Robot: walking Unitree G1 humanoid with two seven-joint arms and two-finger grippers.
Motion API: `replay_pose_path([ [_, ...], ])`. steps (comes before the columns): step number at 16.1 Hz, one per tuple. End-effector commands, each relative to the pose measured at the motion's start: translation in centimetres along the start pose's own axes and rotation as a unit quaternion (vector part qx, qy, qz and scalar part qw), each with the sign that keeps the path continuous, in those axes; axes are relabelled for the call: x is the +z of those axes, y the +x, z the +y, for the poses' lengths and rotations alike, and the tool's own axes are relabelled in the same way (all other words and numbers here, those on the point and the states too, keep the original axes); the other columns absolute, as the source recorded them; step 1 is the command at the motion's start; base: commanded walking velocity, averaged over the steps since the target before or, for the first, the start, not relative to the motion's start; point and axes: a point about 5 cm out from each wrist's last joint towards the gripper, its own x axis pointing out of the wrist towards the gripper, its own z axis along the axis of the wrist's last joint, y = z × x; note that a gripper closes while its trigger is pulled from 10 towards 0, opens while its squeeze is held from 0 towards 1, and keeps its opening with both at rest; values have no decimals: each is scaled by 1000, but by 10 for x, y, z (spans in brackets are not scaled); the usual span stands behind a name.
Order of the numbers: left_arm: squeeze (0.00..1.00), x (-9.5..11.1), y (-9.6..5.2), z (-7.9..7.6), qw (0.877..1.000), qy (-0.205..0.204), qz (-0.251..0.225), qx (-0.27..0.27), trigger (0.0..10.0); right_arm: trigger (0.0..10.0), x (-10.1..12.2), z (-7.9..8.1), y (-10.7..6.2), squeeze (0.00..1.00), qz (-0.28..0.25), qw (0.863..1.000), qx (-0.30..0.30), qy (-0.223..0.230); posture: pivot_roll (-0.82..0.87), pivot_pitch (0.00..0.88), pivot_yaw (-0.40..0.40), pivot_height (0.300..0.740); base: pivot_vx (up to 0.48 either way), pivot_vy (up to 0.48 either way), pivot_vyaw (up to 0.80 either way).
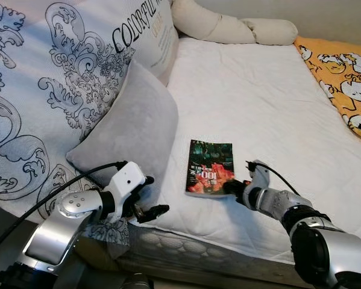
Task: Clean up the room
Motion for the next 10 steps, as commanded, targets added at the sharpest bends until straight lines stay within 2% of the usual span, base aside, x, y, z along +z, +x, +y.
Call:
replay_pose_path([
  [1, 0, 6, 1, 0, 1000, 9, -5, -6, 10000, 10000, 4, -6, -3, 1000, -3, 1000, -13, -20, 239, 0, -15, 740, 0, 0, 0],
  [2, 0, 7, 2, 0, 1000, 10, -5, -7, 10000, 10000, 5, -10, -4, 1000, -5, 999, -27, -37, 230, 0, -11, 740, 0, 0, 0],
  [4, 0, 8, 6, 0, 1000, 10, -7, -10, 10000, 10000, 17, -15, -8, 1000, -38, 998, -35, -21, 212, 0, -7, 740, 0, 0, 0],
  [5, 0, 8, 7, 0, 1000, 10, -8, -11, 10000, 10000, 17, -17, -9, 1000, -37, 999, -31, -20, 204, 0, -9, 740, 0, 0, 0],
  [7, 0, 5, 11, 1, 1000, 4, -12, -4, 10000, 10000, 20, -22, -13, 1000, -60, 998, -13, 29, 181, 0, -15, 740, 0, 0, 0],
  [8, 0, 4, 12, 1, 1000, -6, -18, 4, 10000, 10000, 23, -22, -15, 1000, -72, 997, -1, 29, 171, 0, -16, 740, 0, 0, 0],
  [10, 0, -2, 18, 13, 991, -69, -63, 95, 10000, 10000, 39, -19, -20, 1000, -138, 990, 34, -25, 113, 0, -2, 740, 0, 0, 0],
])
